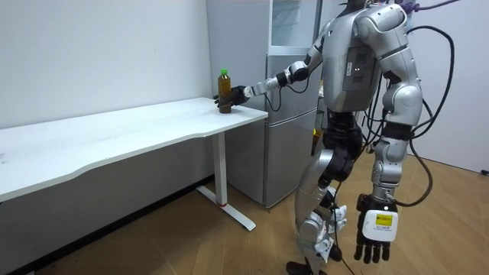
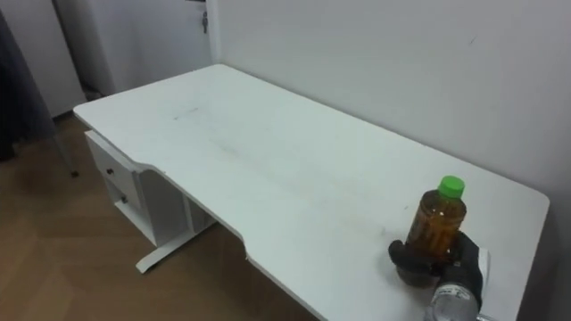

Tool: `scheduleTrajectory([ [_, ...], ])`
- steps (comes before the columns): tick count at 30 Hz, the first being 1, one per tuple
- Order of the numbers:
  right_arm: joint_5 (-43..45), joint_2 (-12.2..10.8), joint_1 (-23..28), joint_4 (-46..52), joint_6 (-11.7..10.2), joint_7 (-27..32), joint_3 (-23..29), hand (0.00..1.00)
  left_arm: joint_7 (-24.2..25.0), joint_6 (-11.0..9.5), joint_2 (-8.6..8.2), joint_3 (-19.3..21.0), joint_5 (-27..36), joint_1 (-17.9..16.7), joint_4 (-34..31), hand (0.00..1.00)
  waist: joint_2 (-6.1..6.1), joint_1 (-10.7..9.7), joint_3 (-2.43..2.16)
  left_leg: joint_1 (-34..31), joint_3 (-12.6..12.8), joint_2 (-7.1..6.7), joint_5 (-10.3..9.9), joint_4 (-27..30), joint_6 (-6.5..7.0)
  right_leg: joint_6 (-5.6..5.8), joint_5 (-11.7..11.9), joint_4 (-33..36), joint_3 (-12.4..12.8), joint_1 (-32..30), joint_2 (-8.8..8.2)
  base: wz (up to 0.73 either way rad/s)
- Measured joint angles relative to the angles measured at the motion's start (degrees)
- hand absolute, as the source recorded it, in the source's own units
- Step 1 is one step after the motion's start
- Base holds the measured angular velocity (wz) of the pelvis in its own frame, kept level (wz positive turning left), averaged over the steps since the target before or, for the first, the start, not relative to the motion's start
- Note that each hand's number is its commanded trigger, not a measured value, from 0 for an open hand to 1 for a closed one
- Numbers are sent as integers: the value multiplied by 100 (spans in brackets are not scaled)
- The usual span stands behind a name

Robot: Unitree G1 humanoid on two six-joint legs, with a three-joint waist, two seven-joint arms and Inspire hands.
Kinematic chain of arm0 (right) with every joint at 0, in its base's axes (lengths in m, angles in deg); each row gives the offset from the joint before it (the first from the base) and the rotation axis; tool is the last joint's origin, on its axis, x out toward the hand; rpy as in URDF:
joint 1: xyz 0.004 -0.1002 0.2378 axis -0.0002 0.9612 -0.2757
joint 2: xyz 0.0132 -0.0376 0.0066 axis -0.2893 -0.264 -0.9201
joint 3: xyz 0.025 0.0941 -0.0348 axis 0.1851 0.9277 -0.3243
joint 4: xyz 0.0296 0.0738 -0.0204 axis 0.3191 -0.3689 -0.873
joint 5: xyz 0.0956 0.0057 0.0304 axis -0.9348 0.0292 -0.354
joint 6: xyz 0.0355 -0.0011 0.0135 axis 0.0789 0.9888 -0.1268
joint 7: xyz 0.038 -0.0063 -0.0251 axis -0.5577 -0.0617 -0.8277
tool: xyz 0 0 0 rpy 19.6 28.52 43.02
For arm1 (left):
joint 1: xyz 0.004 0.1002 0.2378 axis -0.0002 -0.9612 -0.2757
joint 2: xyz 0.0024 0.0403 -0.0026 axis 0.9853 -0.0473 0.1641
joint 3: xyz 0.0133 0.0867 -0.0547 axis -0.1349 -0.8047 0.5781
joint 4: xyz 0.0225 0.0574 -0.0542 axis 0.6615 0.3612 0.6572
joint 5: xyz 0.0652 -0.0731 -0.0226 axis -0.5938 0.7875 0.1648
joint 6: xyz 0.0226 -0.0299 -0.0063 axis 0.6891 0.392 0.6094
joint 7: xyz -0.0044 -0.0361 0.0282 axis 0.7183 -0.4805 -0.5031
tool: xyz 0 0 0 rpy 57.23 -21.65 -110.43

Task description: Put the bottle in the upper fridge

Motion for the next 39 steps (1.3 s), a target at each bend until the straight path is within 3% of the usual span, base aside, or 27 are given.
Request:
scheduleTrajectory([
  [10,-24,90,-128,-79,-99,-273,4,100,-22,-123,24,-5,115,80,5,0,-6,7,21,-148,53,4,26,-6,13,-3,-3,90,222,-233,-20,-3],
  [17,-120,105,-103,-61,-105,-773,9,100,-1,-302,25,5,109,80,12,0,-7,-128,20,-115,69,5,26,-10,13,-16,6,47,276,-203,-19,-4],
  [20,-118,106,-65,6,-9,-1075,15,100,22,-379,25,38,108,78,69,0,-8,-200,20,-32,127,9,28,-64,16,-15,6,43,303,-164,-19,-8],
  [22,-117,162,286,671,137,-1171,28,100,23,-389,10,139,47,32,45,0,-23,-199,14,94,266,18,42,-187,35,-11,4,40,437,-148,-39,-24],
  [25,30,224,934,2006,165,-1321,1,100,15,-396,-1,267,49,-53,26,0,-37,-302,9,213,433,45,43,-275,38,-8,6,29,634,-169,-39,-31],
  [27,162,231,1103,2501,197,-1409,-3,100,1,-403,-24,408,49,-50,32,0,-38,-355,8,308,566,74,43,-338,37,-9,6,24,757,-157,-27,-32],
  [32,599,503,1778,3797,205,-1708,15,100,-26,-557,-57,727,-45,-52,170,0,-29,-661,-10,718,673,84,42,-565,34,1,12,-101,791,154,-17,-15],
  [36,720,723,1954,4440,279,-2004,27,100,-16,-555,-81,798,-85,-53,230,0,-36,-897,-112,976,775,93,49,-745,14,1,12,-152,898,291,1,-20],
  [39,792,829,1954,4859,307,-2120,73,100,-25,-554,-81,919,-69,-64,241,0,-48,-992,-139,1234,865,104,56,-902,3,1,13,-182,1024,430,20,-25],
])
